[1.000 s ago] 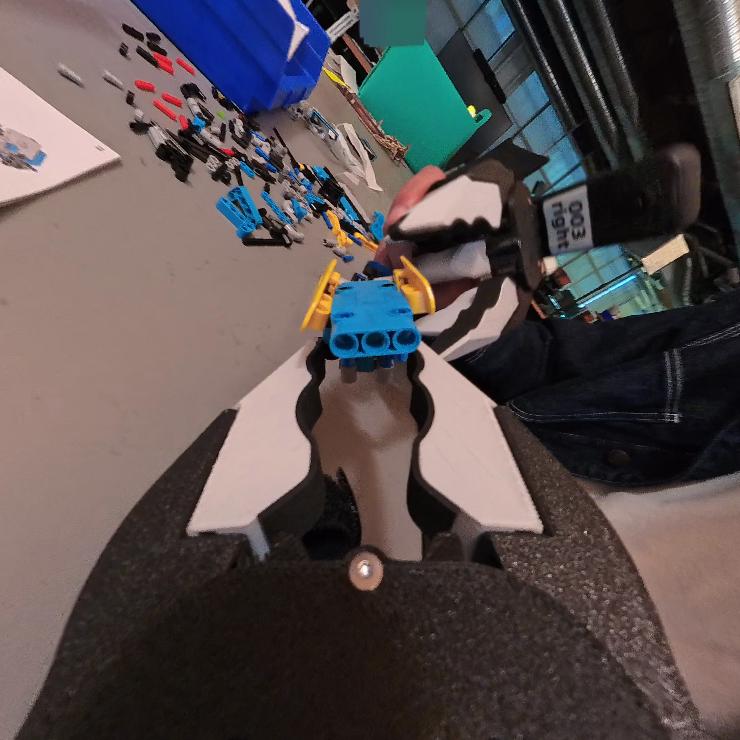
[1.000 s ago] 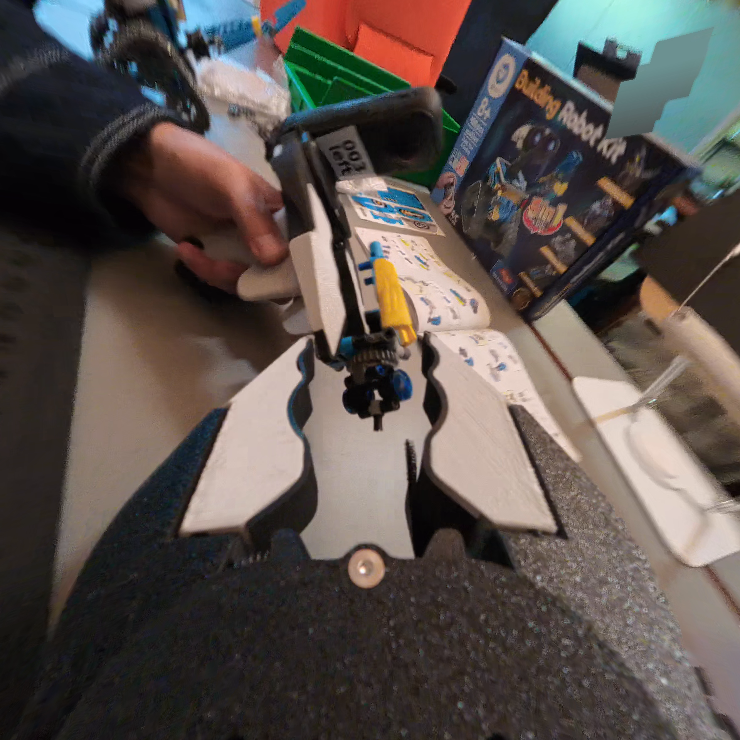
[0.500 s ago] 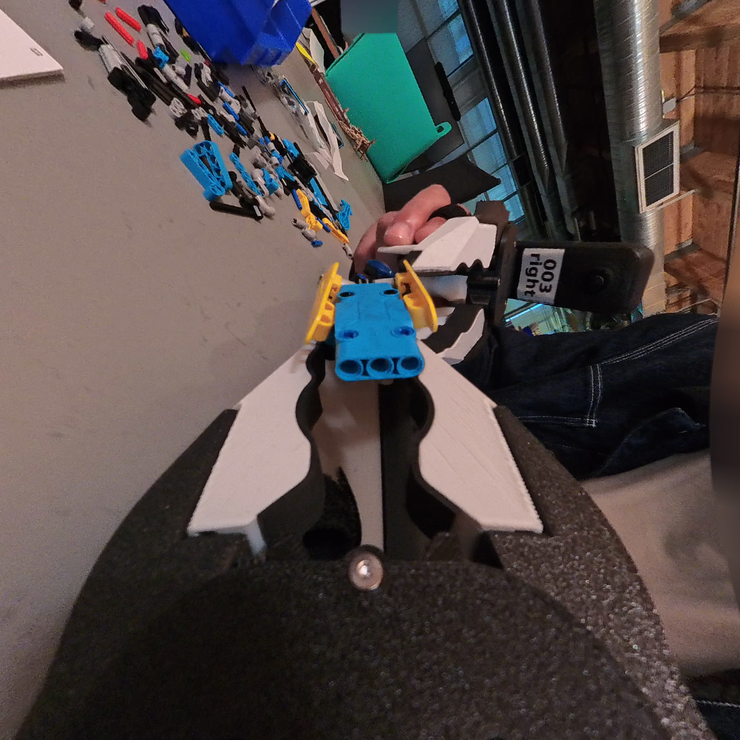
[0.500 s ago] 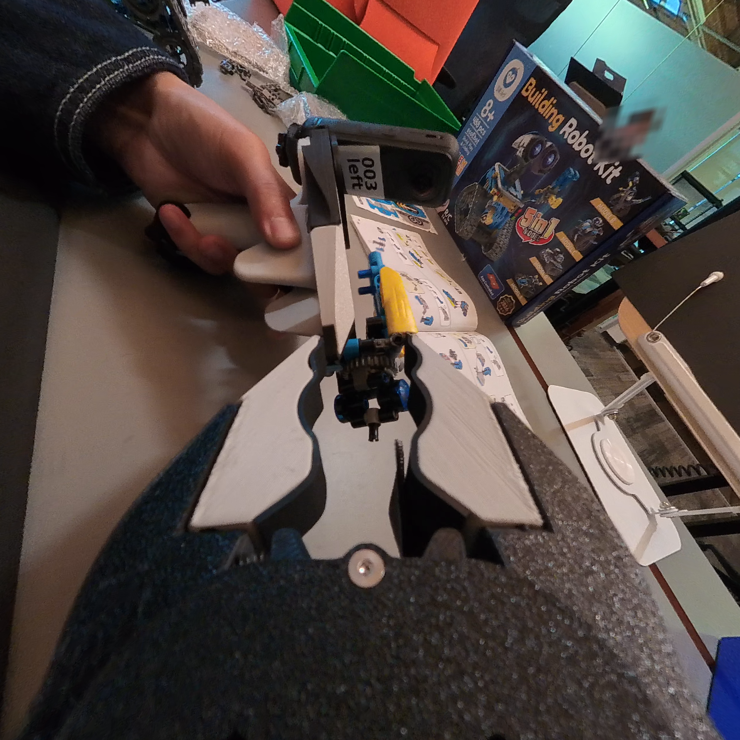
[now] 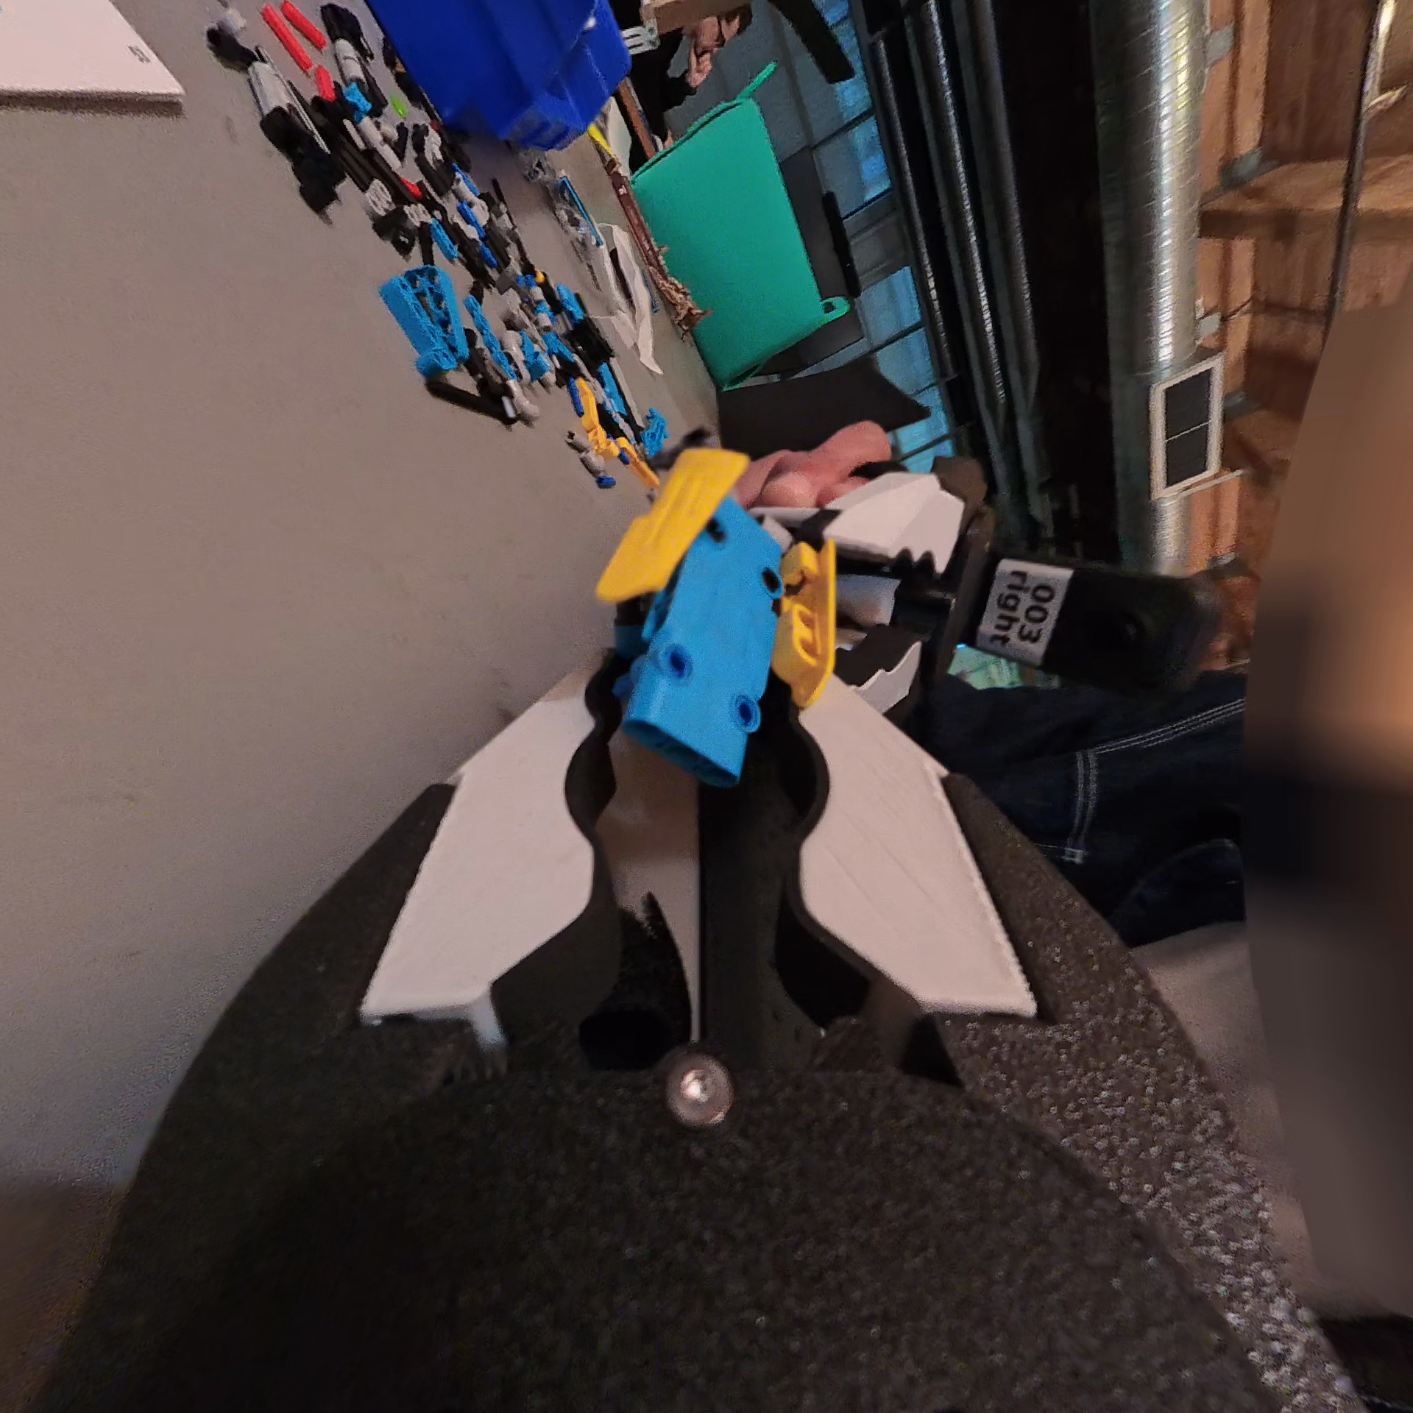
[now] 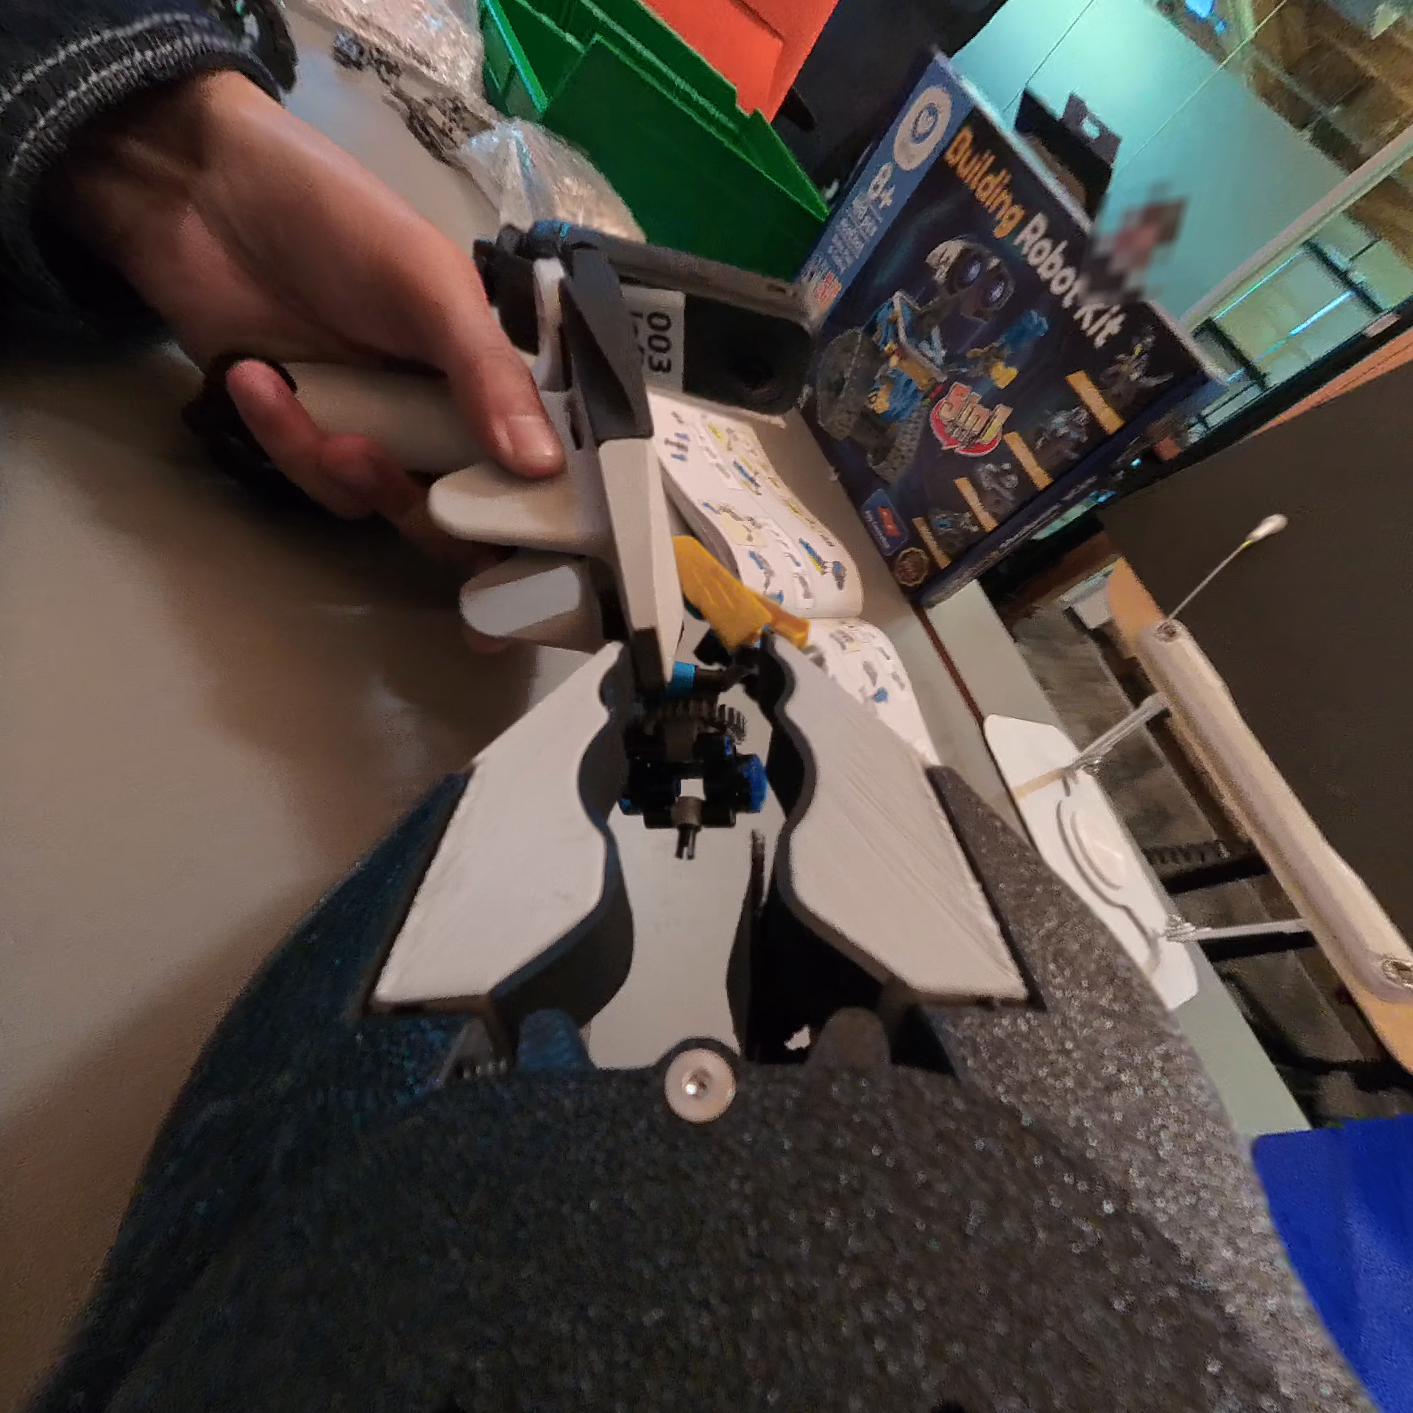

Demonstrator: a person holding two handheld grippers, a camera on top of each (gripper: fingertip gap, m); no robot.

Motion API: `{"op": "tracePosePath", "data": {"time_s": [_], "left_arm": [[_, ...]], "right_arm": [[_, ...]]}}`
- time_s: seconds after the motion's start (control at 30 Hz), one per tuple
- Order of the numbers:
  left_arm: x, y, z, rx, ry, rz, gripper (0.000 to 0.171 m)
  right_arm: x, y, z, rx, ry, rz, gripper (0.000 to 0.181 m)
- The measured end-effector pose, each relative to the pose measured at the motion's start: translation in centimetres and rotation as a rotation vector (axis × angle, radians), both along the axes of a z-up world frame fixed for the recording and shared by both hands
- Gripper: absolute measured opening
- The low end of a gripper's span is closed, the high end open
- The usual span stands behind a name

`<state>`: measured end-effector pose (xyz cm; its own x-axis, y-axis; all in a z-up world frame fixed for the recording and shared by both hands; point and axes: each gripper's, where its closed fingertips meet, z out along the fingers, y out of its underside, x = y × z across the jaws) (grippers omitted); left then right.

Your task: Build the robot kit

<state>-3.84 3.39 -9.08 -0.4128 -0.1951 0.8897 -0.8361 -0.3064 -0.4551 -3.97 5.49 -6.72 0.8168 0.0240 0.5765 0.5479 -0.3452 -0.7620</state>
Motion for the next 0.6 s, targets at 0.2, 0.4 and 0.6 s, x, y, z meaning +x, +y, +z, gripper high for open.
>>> {"op": "tracePosePath", "data": {"time_s": [0.2, 0.4, 0.6], "left_arm": [[0.0, 0.1, 0.5, 0.037, -0.08, 0.018, 0.04], [0.5, 0.2, 0.8, 0.043, -0.107, 0.046, 0.04], [0.7, 0.9, 2.1, -0.038, -0.128, 0.076, 0.04]], "right_arm": [[0.0, 0.1, 0.3, 0.03, 0.152, 0.023, 0.037], [0.2, -0.1, 0.6, 0.074, 0.173, 0.015, 0.037], [1.1, -0.5, 1.4, 0.118, 0.208, -0.033, 0.036]]}}
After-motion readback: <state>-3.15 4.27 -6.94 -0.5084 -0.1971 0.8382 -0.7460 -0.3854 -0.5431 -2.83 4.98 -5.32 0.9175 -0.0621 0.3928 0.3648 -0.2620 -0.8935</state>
